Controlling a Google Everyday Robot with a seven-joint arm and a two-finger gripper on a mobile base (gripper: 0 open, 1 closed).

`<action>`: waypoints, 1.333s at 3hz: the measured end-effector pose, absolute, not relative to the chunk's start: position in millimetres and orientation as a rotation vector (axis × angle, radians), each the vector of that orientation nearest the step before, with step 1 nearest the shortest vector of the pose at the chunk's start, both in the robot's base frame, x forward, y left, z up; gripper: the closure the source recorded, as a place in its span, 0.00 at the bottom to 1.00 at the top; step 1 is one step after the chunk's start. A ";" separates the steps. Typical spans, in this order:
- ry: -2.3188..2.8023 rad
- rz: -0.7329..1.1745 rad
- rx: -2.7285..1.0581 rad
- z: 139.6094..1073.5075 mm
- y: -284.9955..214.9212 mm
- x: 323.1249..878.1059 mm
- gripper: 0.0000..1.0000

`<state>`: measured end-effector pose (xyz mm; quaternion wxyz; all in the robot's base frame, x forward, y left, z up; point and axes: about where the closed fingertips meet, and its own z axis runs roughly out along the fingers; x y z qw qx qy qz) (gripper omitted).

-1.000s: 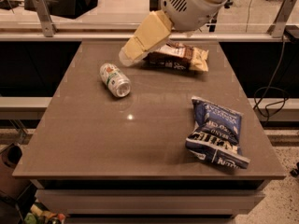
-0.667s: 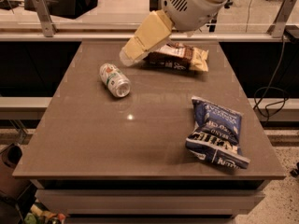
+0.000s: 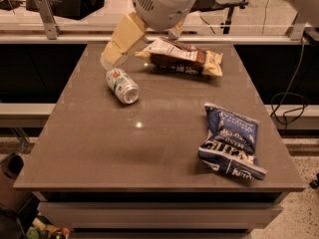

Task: Place 7up can upright

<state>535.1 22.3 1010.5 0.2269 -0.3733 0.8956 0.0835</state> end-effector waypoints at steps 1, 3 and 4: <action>2.499 0.209 -1.046 991.8 46.7 545.9 0.00; 2.581 0.139 -1.064 941.6 86.1 577.1 0.00; 2.605 0.074 -1.070 927.7 95.0 597.0 0.00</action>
Offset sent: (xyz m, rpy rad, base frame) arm 0.0402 0.0732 -0.0808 -0.1161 0.1033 -0.0177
